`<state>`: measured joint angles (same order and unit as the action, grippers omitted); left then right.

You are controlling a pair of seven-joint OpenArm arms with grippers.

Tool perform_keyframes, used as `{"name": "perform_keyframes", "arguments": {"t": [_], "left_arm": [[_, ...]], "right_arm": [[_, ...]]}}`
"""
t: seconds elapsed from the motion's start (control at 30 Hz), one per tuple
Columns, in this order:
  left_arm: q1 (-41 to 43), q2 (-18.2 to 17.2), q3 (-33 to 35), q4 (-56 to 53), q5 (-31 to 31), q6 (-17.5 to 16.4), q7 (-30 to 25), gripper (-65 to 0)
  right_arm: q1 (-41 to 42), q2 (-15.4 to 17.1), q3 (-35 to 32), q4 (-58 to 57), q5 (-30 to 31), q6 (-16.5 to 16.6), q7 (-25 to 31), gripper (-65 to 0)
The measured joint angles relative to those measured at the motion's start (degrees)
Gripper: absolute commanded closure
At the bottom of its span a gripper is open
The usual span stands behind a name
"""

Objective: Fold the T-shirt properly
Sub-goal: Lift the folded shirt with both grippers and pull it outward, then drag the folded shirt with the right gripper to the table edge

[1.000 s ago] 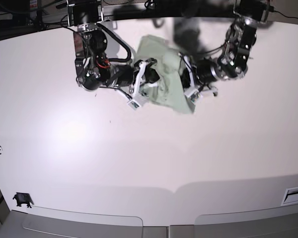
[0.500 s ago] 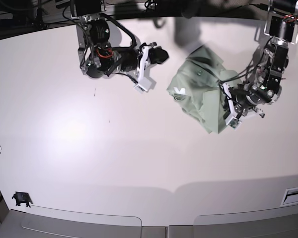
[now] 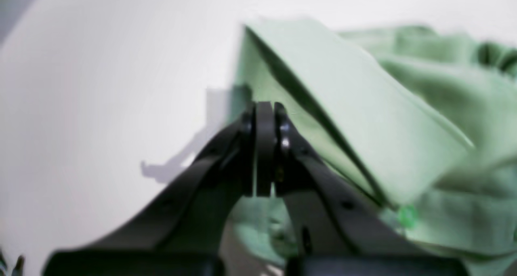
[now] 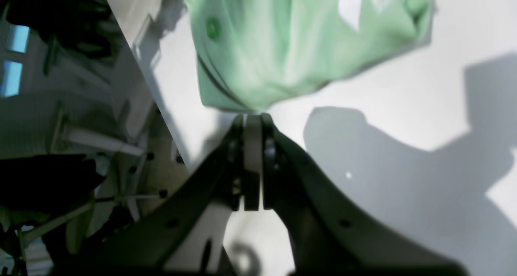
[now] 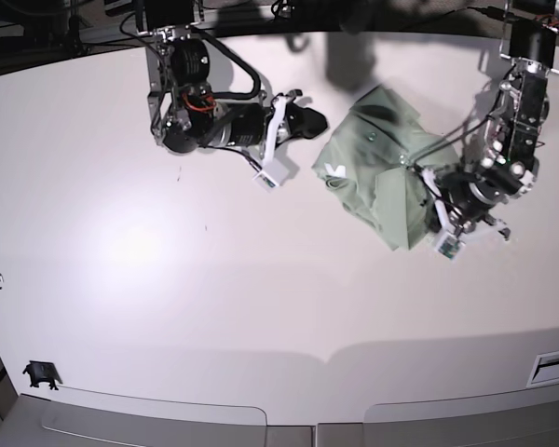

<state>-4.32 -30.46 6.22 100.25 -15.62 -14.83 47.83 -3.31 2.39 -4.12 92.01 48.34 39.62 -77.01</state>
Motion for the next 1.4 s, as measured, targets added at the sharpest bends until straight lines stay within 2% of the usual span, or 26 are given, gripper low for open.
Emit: {"name": "perform_keyframes", "arguments": {"t": [0.07,0.13,0.23,0.33,0.57,0.73,0.8,0.87,1.03,1.13,1.2,1.3,1.4], "left_arm": [[-0.02,-0.11,-3.89,1.09,-0.07,1.11,-0.35,0.0],[0.52,-0.33,-7.43,1.36,-2.80,1.27,-0.57,0.0],[4.13,-0.28,-10.67,1.51,-7.39,-1.95,-0.90,0.0],[8.81,0.79,-12.24,1.49,-8.09,-3.28,0.04,0.0],[14.80,4.31,-20.59,1.49,-7.76,-3.28,-4.11,0.0],[15.23,7.98,-30.73,1.51,-8.11,-3.23,-6.51,0.0],[15.41,8.59,-33.70,1.49,-8.17,-3.19,-6.21,0.0],[16.02,8.70,-35.17,1.49,-8.79,-3.19,-6.25,0.0],[17.66,8.81,-35.58,1.49,-9.44,-3.21,-6.05,0.0],[18.91,8.85,-35.58,1.49,-9.42,-3.17,-6.51,0.0],[19.56,8.83,-35.58,1.49,-9.44,-3.21,-6.71,0.0],[20.59,8.87,-35.58,1.51,-9.51,-3.39,-7.23,0.0],[22.10,8.72,-35.60,1.49,-9.35,-3.19,-7.23,0.0]], "right_arm": [[0.79,-1.62,0.00,0.00,-0.04,0.00,0.04,0.0],[1.60,-3.43,0.00,0.00,0.11,0.02,0.55,0.0],[2.25,-5.60,-0.37,0.00,-0.13,0.00,2.56,0.0],[3.65,-7.19,-2.64,0.02,-2.03,0.02,4.55,0.0],[6.88,-10.71,-14.93,0.00,-20.50,0.09,14.82,0.0],[7.08,-10.78,-21.49,-2.25,-35.26,-0.20,27.34,0.0],[7.15,-10.64,-23.71,-3.96,-41.38,-3.63,33.57,0.0],[7.87,-10.78,-25.33,-6.64,-45.40,-6.03,37.29,0.0],[12.66,-10.84,-26.21,-18.51,-45.57,-6.69,40.09,0.0],[15.72,-10.99,-26.12,-27.26,-45.42,-9.60,42.29,0.0],[17.44,-11.30,-26.10,-31.71,-45.72,-10.69,41.40,0.0],[17.35,-11.32,-24.61,-33.88,-48.83,-16.33,38.66,0.0],[16.92,-9.01,-21.38,-33.68,-45.86,-15.34,39.08,0.0]]}}
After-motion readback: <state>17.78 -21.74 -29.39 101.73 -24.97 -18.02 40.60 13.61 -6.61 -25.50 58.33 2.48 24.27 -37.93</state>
